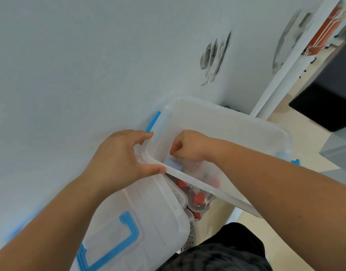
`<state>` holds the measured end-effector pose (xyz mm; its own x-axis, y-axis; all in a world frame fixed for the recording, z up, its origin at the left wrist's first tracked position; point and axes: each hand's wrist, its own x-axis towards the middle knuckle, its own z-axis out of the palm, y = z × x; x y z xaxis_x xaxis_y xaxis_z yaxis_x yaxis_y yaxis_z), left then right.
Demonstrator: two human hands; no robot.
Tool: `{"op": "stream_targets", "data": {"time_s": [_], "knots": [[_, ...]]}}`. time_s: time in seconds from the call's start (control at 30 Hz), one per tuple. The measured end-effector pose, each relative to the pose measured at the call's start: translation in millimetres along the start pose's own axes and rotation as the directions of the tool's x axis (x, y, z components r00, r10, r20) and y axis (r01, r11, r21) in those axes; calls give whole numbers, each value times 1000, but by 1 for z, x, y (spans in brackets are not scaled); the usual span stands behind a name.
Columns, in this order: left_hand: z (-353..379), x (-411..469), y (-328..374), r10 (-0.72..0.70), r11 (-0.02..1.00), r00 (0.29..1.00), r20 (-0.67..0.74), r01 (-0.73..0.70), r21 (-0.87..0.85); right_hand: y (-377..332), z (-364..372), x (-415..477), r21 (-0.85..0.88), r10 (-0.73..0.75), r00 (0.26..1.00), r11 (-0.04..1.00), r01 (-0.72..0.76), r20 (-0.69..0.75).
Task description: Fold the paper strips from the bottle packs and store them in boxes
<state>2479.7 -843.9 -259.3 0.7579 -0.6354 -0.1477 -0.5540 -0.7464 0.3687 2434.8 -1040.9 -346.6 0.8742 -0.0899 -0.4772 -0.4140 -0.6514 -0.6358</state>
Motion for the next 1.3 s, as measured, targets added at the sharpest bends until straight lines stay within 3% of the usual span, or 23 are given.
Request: {"op": "stream_targets", "data": {"time_s": [0.23,0.5,0.67,0.83,0.93,1.07,1.3], "knots": [[-3,-5,-3,14,1000,1000,-19,-14,-23,-22,-18,-18,35,2,977,999,6,-213],[-18,-45,-24,-17,1000,993,-117,20,24,-72,-6,-98,-97,-183,825,983,155,-535],[-26,-92,-45,-103,986,983,-149,120,112,-85,30,-133,-405,-257,863,912,67,-435],[-26,-138,-65,-221,950,965,-139,246,193,-82,65,-138,-537,-230,896,843,-12,-380],[-23,-163,-84,-291,913,934,-204,336,232,-82,74,-134,-544,-218,891,838,-39,-398],[-11,-189,-106,-367,865,892,-265,432,254,-78,82,-130,-420,-193,855,907,-32,-481],[1,-199,-119,-341,920,884,-321,384,80,-84,81,-137,-420,-300,760,907,40,-576]]}}
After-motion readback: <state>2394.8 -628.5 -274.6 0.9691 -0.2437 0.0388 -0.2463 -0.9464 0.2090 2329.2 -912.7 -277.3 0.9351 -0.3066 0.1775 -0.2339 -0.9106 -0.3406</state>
